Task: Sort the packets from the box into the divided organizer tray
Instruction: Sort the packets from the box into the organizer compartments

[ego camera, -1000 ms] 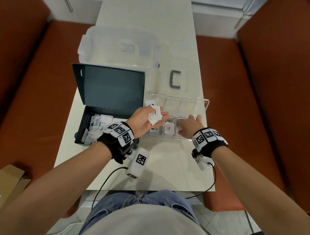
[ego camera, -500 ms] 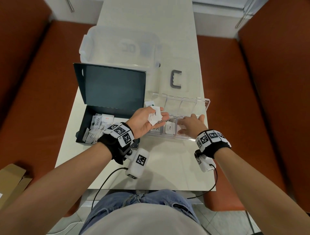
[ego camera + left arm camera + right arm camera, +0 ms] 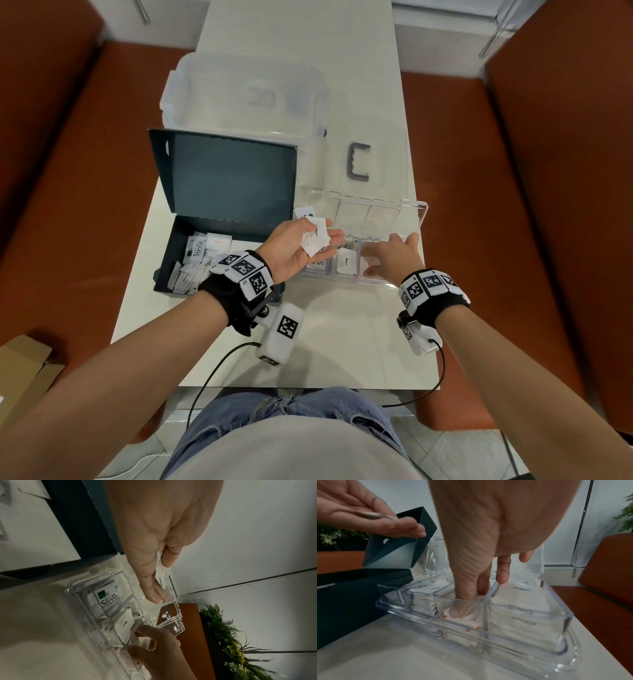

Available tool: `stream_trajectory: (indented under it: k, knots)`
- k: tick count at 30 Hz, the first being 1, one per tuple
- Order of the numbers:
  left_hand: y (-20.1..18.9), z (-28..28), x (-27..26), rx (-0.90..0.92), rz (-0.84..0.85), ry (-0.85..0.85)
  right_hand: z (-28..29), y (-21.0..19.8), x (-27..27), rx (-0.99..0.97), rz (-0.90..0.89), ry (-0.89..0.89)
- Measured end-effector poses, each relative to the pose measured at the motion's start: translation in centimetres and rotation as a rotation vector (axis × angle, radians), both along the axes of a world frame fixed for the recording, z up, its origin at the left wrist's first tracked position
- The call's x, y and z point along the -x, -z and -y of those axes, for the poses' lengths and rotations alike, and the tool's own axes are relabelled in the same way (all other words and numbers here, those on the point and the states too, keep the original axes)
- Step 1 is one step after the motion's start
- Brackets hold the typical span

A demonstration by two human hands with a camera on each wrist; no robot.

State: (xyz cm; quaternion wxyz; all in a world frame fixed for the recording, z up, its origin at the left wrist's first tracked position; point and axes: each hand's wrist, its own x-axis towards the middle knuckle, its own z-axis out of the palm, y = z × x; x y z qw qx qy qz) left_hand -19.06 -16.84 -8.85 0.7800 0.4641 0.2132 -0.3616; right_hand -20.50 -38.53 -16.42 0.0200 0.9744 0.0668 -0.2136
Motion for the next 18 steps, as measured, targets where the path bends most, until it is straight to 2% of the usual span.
stream_trajectory:
  k: [10,18]
  knots:
    - [-0.13,0.38,-0.02,0.000,0.013,0.011,-0.72,-0.03,-0.03,0.074,0.054,-0.004]
    - [-0.02,-0.30,0.12,-0.010,0.008,-0.005,-0.04,-0.28,0.28,-0.007,0.069,0.023]
